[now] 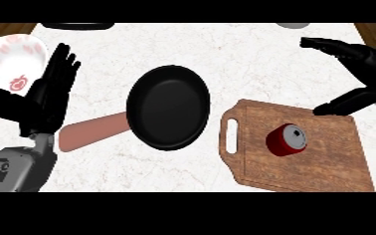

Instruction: Pick the can from the cutting board and place it in the pot

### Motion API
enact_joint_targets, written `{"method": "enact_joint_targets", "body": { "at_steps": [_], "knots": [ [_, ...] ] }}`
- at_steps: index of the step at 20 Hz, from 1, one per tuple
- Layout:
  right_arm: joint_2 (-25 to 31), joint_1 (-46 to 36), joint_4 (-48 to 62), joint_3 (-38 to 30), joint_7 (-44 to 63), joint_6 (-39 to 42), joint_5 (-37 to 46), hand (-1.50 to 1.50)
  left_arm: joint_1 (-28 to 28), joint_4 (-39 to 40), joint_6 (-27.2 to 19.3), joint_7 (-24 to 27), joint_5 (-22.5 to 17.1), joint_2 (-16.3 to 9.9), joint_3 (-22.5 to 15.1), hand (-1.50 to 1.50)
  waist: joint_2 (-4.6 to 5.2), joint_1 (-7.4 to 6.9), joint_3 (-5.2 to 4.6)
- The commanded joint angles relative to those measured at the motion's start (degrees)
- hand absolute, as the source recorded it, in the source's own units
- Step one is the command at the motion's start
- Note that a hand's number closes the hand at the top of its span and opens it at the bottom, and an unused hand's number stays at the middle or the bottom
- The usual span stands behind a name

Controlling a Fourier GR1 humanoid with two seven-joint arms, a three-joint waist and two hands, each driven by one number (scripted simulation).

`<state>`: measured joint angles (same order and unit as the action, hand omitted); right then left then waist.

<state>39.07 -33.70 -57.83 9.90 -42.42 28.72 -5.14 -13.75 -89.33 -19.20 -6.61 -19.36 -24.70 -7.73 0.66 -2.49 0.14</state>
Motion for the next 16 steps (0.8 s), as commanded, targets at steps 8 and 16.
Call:
{"method": "enact_joint_targets", "body": {
  "at_steps": [8,16],
  "knots": [
    [11.01,-6.0,-11.01,17.19,-0.78,10.3,15.83,-1.5,1.86,-1.44,-0.14,-0.25,0.61,0.44,0.48,0.0,-0.62,1.09,-0.16],
    [10.74,-4.0,-23.07,23.33,10.35,10.1,20.26,-1.5,5.22,-5.82,-0.9,-2.54,1.62,0.27,1.57,0.0,-0.86,2.03,-0.16]
  ]
}}
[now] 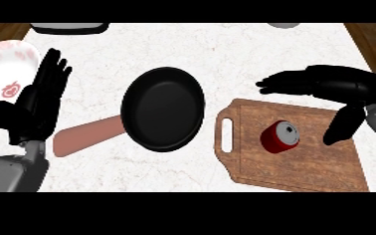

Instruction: Pick the can from the cutting board and place it in the pot

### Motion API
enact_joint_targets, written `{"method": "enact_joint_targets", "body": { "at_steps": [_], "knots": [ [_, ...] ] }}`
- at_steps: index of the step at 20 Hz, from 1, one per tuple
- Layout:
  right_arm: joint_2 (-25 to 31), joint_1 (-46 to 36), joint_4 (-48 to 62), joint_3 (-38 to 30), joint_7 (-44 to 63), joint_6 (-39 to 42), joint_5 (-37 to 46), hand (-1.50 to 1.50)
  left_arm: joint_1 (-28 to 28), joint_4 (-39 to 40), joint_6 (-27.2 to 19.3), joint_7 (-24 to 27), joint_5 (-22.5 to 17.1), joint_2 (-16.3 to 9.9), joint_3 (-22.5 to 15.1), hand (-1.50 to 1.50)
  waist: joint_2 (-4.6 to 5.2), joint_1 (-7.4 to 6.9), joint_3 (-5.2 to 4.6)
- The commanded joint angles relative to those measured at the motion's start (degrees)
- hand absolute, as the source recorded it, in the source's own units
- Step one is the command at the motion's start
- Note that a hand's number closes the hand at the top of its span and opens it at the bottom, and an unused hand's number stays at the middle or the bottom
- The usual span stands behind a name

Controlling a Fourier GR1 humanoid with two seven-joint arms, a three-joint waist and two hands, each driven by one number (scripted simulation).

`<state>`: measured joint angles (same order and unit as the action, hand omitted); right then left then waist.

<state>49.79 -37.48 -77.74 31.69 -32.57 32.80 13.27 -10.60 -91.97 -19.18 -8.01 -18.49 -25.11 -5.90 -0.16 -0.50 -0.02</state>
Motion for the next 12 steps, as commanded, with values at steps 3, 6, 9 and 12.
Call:
{"method": "enact_joint_targets", "body": {
  "at_steps": [3,6,9,12],
  "knots": [
    [0.97,4.96,-4.12,1.08,-2.89,4.05,3.71,-1.5,1.97,0.5,0.8,1.77,1.67,1.15,1.24,0.0,0.1,0.47,0.01],
    [-0.02,5.18,-5.23,0.29,-1.74,5.33,4.1,-1.5,0.24,1.57,0.95,0.81,2.35,2.39,1.27,0.0,0.13,0.59,0.01],
    [-2.22,3.44,-4.7,0.58,1.12,7.02,5.66,-1.5,-0.16,-1.95,-0.67,-2.12,3.84,3.15,0.48,0.0,0.12,0.18,0.02],
    [-1.58,5.36,-3.35,-0.77,-0.34,4.9,10.06,-1.5,-2.09,-2.21,1.51,-4.24,3.08,1.3,3.55,0.0,0.14,0.25,0.03]
  ]
}}
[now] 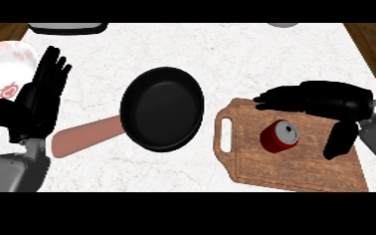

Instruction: Pick the can from the cutting board and place it in the pot

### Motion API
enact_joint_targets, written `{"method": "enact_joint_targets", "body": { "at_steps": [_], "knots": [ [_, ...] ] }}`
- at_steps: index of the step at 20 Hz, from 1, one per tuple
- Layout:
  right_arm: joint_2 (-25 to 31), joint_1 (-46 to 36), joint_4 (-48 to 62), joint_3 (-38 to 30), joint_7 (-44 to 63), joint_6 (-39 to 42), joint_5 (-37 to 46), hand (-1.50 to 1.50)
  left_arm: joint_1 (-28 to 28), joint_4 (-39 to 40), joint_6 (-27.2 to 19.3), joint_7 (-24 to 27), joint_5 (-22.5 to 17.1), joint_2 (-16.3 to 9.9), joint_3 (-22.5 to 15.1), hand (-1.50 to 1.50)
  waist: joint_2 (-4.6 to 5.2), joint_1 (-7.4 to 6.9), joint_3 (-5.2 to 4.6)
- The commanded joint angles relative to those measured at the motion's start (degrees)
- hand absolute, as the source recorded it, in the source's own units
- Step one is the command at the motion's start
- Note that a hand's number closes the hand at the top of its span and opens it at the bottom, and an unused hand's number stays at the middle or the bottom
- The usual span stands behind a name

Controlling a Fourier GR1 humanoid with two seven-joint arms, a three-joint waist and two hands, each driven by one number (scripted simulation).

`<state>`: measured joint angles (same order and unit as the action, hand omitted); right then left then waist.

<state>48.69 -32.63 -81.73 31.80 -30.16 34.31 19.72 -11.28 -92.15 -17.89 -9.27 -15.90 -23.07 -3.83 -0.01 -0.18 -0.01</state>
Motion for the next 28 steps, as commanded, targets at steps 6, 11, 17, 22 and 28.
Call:
{"method": "enact_joint_targets", "body": {
  "at_steps": [6,11,17,22,28],
  "knots": [
    [-2.53,3.31,5.61,-2.04,-6.76,-0.42,10.77,-1.5,-0.62,1.98,4.65,-0.53,-0.82,0.38,4.58,0.0,0.08,-0.03,0.01],
    [-9.76,3.43,7.49,-1.19,-4.4,-1.73,14.67,-1.5,-0.8,-1.26,0.95,-2.33,3.46,5.04,1.07,0.0,0.07,-0.14,0.02],
    [-9.56,6.09,7.36,-3.11,-5.15,-2.82,19.34,-1.5,-0.18,3.35,7.24,1.54,1.65,2.43,7.24,0.0,0.06,0.11,-0.01],
    [-17.07,2.32,12.8,-3.74,-2.61,-1.39,22.08,-1.5,-1.55,-4.06,0.42,-6.29,8.8,6.44,1.49,0.0,0.05,-0.21,0.02],
    [-14.04,4.3,12.54,-0.84,-14.84,-10.65,27.56,1.5,-2.44,0.61,5.09,-3.06,5.89,5.84,4.84,0.0,0.13,-0.07,0.03]
  ]
}}
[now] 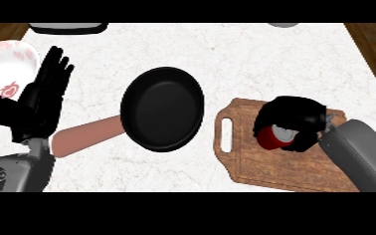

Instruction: Pick the can from the cutting board and place it in the pot

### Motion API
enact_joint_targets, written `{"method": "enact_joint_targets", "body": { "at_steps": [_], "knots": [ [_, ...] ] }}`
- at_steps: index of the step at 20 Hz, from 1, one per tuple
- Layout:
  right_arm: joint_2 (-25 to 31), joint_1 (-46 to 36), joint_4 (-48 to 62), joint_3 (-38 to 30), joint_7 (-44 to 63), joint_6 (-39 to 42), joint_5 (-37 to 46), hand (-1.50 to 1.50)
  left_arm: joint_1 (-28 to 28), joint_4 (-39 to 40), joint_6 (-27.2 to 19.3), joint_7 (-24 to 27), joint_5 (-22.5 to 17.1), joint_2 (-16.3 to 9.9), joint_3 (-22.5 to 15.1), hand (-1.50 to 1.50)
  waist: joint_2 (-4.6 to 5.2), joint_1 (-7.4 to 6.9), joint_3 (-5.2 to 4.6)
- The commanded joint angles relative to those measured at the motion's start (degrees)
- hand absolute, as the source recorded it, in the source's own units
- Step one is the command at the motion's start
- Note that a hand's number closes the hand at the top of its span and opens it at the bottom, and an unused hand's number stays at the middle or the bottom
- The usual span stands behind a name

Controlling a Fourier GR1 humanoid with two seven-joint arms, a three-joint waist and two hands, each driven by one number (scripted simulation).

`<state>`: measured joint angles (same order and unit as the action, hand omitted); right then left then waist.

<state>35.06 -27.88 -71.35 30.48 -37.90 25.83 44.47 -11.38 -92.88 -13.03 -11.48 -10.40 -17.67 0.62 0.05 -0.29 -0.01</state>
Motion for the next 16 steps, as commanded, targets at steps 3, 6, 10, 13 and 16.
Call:
{"method": "enact_joint_targets", "body": {
  "at_steps": [3,6,10,13,16],
  "knots": [
    [0.18,-1.61,2.89,-1.06,-9.23,0.5,2.72,1.5,2.5,-3.72,0.33,-1.64,1.01,0.61,0.28,0.0,-0.08,-0.22,0.02],
    [-2.8,2.89,-1.03,0.42,-5.88,-1.16,4.77,1.5,-1.48,2.66,0.85,0.35,2.02,1.13,1.69,0.0,-0.05,0.38,0.0],
    [-9.17,4.8,-9.67,1.78,8.77,3.65,4.88,1.5,-1.1,1.98,2.23,-0.12,0.39,0.7,3.08,0.0,-0.29,0.89,-0.07],
    [-24.13,6.74,-9.09,6.4,23.56,2.28,6.69,1.5,0.92,1.35,1.51,-0.06,1.39,0.77,2.02,0.0,-1.27,1.28,-0.49],
    [-32.11,8.89,-8.64,7.56,31.0,-0.38,7.81,1.5,0.52,1.1,1.19,-0.84,1.3,0.56,2.33,0.0,-1.69,1.37,-0.53]
  ]
}}
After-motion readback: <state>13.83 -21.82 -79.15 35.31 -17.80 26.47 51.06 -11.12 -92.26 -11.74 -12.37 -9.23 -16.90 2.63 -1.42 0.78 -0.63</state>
